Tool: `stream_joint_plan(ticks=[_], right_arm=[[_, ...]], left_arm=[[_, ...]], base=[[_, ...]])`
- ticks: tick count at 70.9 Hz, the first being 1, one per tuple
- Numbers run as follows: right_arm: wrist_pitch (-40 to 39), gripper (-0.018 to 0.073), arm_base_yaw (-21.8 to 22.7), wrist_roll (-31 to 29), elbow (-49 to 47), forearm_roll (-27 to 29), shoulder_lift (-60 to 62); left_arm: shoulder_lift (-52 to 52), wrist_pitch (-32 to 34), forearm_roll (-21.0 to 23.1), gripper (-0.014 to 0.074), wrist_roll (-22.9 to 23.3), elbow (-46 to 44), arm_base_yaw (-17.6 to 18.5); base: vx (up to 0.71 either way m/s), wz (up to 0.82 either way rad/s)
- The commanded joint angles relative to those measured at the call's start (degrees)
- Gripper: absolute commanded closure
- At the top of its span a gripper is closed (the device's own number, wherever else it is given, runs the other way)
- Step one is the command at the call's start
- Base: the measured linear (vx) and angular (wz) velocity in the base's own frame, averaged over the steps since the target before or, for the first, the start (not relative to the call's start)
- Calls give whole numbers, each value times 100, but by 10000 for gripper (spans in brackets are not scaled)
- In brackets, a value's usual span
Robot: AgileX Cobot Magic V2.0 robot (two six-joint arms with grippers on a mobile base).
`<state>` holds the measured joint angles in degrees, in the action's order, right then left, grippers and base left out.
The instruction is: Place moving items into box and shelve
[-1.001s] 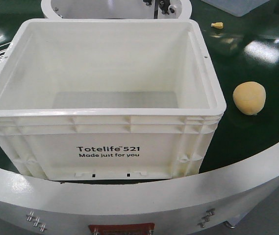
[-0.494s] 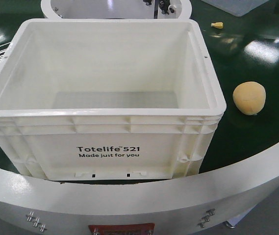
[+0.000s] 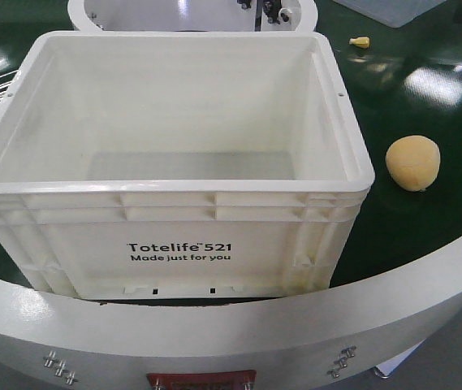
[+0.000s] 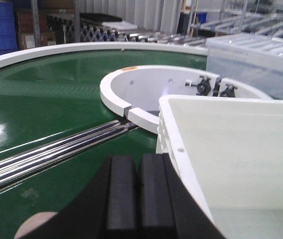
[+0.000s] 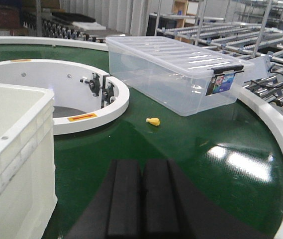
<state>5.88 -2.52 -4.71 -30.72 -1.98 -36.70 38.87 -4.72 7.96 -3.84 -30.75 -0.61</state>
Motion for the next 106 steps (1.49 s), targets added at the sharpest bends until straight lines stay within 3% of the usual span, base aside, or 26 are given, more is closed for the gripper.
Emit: stream_joint_plan(ticks=[1, 9, 33, 45, 55, 70, 80, 93, 106], right_arm=[[-718, 566, -4, -50, -291, -52, -293], [-1070, 566, -4, -50, -291, -52, -470], [-1073, 563, -4, -50, -291, -52, -476], [-1073, 501, -4, -50, -291, -58, -476], [-1073, 343, -4, -50, -291, -144, -476], [-1078, -32, -4, -50, -291, -139, -476], [-1073, -169, -4, -31, -291, -87, -476], [-878, -148, 108, -4, -291, -62, -476], [-733, -108, 849, -4, -291, 57, -465]], left_arm=[[393, 472, 18, 603, -119, -441, 19], [683, 472, 24, 603, -119, -587, 19], [764, 472, 5, 596, -179, -591, 19], [764, 551, 12, 521, -266, -591, 19], [764, 586, 30, 381, -266, -591, 19], [764, 617, 30, 104, -266, -591, 19], [764, 616, 30, 20, -260, -591, 19], [764, 597, 30, 18, -255, -591, -47], [753, 345, 7, 18, -267, -591, -398]], base=[[0, 0], [0, 0], [0, 0], [0, 0], [0, 0], [0, 0], [0, 0], [0, 0], [0, 0]])
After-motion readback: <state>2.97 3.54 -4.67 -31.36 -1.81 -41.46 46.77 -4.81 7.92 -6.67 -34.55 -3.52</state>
